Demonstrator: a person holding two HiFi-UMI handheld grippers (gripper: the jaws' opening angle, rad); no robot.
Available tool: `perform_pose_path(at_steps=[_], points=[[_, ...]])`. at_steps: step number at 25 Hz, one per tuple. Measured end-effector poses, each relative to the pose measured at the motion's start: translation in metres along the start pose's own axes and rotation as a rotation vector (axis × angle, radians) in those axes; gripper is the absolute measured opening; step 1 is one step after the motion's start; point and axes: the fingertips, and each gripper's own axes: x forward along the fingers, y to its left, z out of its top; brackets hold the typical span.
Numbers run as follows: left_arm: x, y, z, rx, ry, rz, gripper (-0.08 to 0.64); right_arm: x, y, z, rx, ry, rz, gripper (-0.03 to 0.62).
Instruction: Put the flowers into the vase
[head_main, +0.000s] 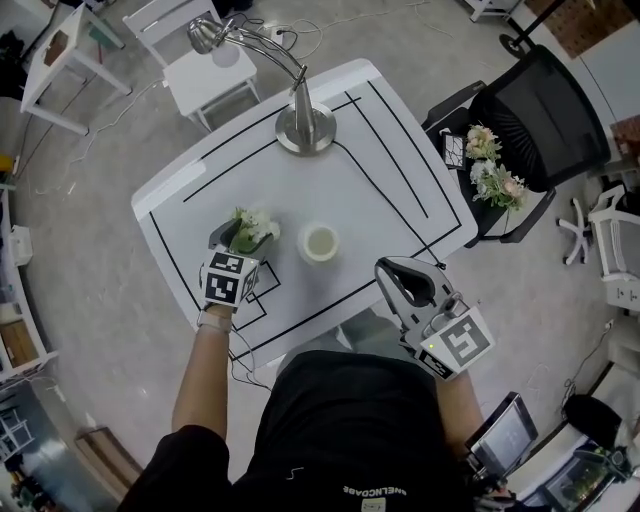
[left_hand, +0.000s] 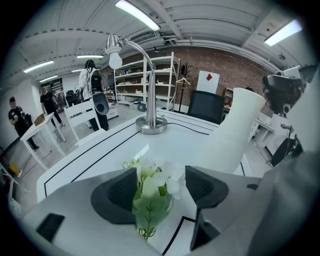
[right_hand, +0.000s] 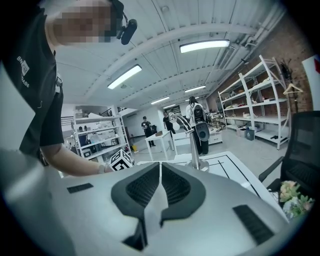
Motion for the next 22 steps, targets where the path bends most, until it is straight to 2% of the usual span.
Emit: perform_pose_path(at_steps=[7, 10, 16, 19, 22], points=[[0.018, 0.004, -0.011, -0.006, 0.047, 0.007, 0.284, -0.003, -0.007, -0.004, 0.001, 0.016, -0.013, 0.002], [0.018, 0.007, -0.011, -0.02, 0.044, 0.017, 0.2, -0.004, -0.007, -0.005, -0.003, 0.019, -0.014, 0.002], [0.006, 0.016, 0.001, -0.123, -0.018, 0.004, 0.107, -0.004, -0.008, -0.005, -0.002, 0.015, -0.015, 0.002], [-0.007, 0.021, 0.011, -0.2, -0.059, -0.015, 0.087, -0.004, -0.008, -0.005, -0.002, 0.011, -0.01, 0.002], [-0.02, 0.023, 0.018, -0.236, -0.086, -0.025, 0.078, -0.004, -0.006, -0.005, -0.003, 0.005, -0.005, 0.002]])
